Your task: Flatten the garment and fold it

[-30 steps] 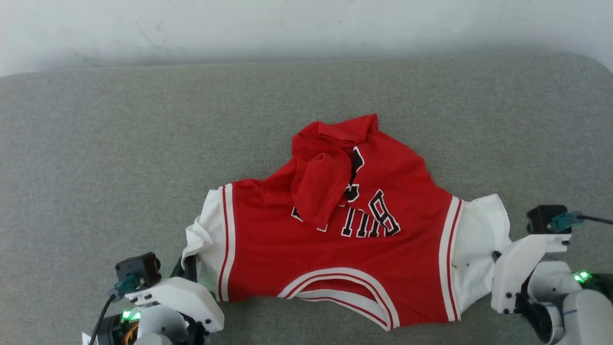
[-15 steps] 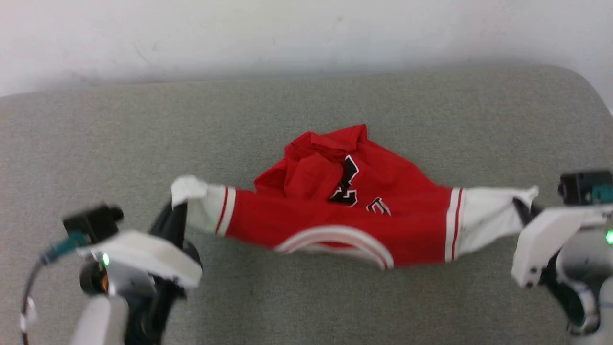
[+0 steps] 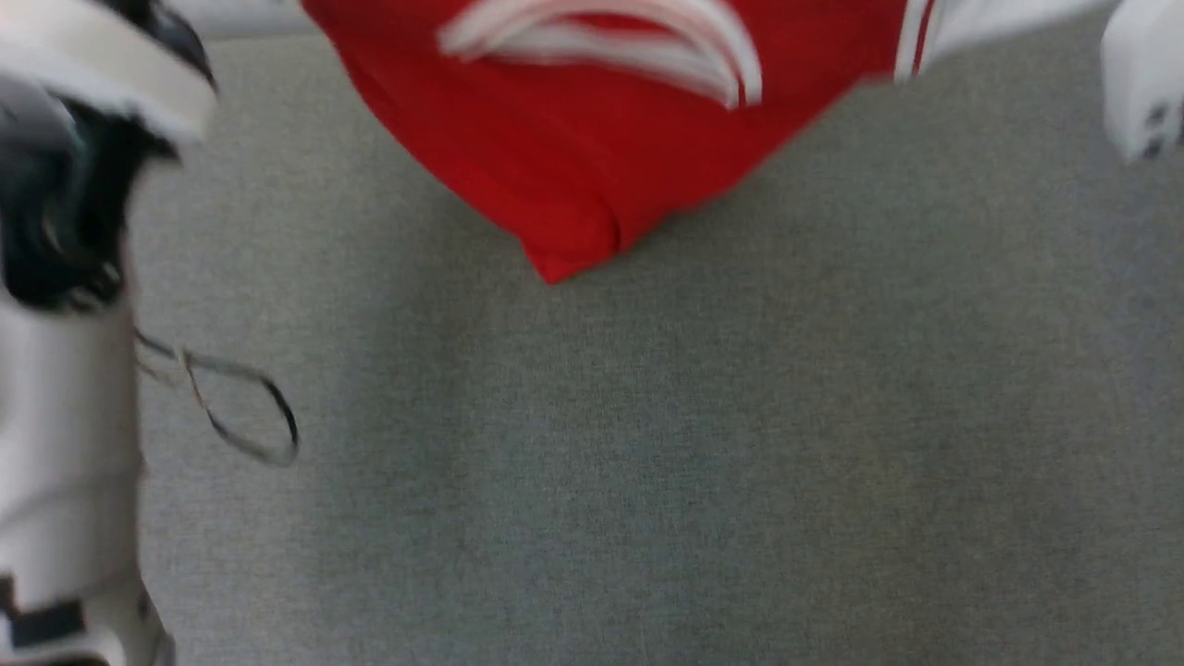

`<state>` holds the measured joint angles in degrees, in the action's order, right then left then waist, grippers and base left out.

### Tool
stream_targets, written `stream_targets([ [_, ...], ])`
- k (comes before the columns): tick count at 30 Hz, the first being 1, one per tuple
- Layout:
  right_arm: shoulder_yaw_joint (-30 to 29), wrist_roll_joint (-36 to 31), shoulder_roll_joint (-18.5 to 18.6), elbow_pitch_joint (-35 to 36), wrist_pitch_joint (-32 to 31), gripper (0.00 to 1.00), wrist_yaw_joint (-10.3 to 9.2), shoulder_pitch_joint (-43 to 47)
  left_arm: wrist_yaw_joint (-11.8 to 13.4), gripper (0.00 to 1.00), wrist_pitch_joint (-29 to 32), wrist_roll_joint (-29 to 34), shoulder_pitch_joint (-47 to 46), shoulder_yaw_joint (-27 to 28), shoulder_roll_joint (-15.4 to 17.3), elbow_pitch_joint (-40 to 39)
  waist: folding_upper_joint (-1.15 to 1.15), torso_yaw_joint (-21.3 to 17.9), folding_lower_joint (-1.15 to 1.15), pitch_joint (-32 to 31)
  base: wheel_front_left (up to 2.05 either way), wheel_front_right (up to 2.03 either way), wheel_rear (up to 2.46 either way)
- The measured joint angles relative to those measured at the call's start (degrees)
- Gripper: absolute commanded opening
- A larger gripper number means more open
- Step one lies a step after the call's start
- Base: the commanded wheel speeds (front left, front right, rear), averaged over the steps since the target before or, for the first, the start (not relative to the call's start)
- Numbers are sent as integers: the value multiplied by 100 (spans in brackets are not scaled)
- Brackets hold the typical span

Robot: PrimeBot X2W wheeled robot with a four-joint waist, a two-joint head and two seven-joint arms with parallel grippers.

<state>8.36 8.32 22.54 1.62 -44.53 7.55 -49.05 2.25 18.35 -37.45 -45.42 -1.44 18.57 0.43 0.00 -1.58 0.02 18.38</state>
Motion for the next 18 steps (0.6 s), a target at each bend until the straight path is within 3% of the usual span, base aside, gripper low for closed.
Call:
stream_targets([
  [9,960,-474,480,-1139,759,0,4,-2443,156,0,-821,740,-2174,-18,202,1169,0,-74,0,882,0,0,0],
  [18,935,-881,211,-2039,2273,0,7,-3786,283,0,-1904,779,-3357,279,159,1954,0,-109,0,1351,0,0,0],
])
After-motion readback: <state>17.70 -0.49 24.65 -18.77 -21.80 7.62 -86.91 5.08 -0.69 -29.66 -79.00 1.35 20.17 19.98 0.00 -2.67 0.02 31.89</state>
